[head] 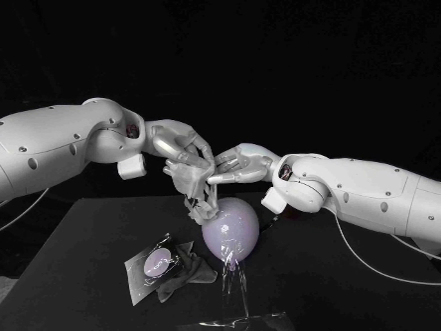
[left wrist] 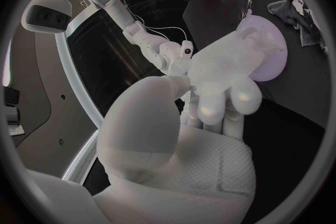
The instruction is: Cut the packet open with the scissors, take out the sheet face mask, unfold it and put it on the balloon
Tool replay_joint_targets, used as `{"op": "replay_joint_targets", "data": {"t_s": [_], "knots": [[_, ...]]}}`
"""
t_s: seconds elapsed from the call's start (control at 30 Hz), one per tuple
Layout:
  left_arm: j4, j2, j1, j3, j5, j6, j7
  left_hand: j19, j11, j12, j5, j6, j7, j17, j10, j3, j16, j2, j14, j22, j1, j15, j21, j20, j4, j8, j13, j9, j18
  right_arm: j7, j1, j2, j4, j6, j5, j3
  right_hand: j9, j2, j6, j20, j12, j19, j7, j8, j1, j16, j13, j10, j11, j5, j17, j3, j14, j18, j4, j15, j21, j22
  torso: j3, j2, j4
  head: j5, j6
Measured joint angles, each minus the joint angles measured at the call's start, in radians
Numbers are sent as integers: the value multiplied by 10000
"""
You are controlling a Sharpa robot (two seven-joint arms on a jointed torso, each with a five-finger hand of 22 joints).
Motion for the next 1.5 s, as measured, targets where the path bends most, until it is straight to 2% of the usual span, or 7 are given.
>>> {"op": "replay_joint_targets", "data": {"t_s": [0.2,0.37,0.47,0.57,1.17,1.33,1.5], "knots": [[21,-20,5,8,-128,-29,67,43,0,33,-8,2,-1,31,0,0,51,-11,52,150,63,17,109,17,0,-46,69,0,-5,-106,-25,38,-41,176,24,-12,137,502,836,-11,416,767,152,419,502,343,-1,903,-223,0,25,-106,815,-53,-66,-251,85,-23,0,4,-1,12,-14],[28,-62,7,10,-188,-65,111,101,-37,61,-18,18,-15,55,-36,-47,101,-2,53,225,72,16,152,30,-7,-79,102,0,-6,-152,-50,23,-66,239,-29,-18,211,935,1488,-40,634,1210,288,728,935,593,20,1552,-591,0,105,210,1336,195,-196,-526,204,-60,0,4,-1,39,-35],[28,-82,7,11,-220,-93,126,101,-37,62,-29,20,-16,56,-37,-55,101,-1,53,239,72,16,189,30,1,-92,121,0,-7,-153,-61,-12,-69,261,-70,-19,321,1346,2267,-188,879,1752,-35,1095,1391,857,76,2244,-938,0,219,740,1931,200,-377,-761,474,-36,5,5,-1,51,-43],[25,-97,7,11,-256,-128,140,101,-37,97,-29,22,-17,56,-37,-55,101,-1,54,262,73,16,192,30,1,-108,133,0,-6,-138,-67,-76,-48,268,-88,-20,324,1293,2462,-321,879,1995,-187,1156,1489,884,30,2517,-1052,0,258,1036,2104,202,-371,-894,512,-50,7,5,-1,58,-47],[-50,-158,9,9,-644,-340,159,136,-38,100,-33,95,-19,77,-36,-55,167,-42,88,342,112,-13,257,-7,1,-207,192,0,-7,63,-78,-428,297,133,94,-23,287,1176,2723,-406,702,2473,-273,1292,1472,883,-51,2943,-1181,0,337,1703,2453,168,-380,-974,512,-223,12,1,-7,81,-56],[-51,-92,8,-3,-662,-436,176,135,-38,139,-33,94,-18,62,-36,-55,167,-42,101,352,111,0,257,-6,2,-207,211,0,-8,133,-64,-466,367,-34,218,-22,363,1176,2843,-507,701,2752,-392,1454,1472,981,-41,3282,-1258,-3,404,1970,2750,164,-446,-1072,592,-233,8,1,-7,92,-49],[-26,-13,-3,-31,-656,-715,237,-710,21,121,-37,110,-33,-628,-449,-55,-530,-43,-249,-912,110,36,-486,39,2,-213,267,0,3,185,-13,-510,431,-183,373,-5,451,1172,2916,-576,684,2925,-466,1596,1468,1030,-9,3534,-1358,-19,467,2142,2978,158,-542,-1167,672,-231,7,1,-7,98,-32]]}}
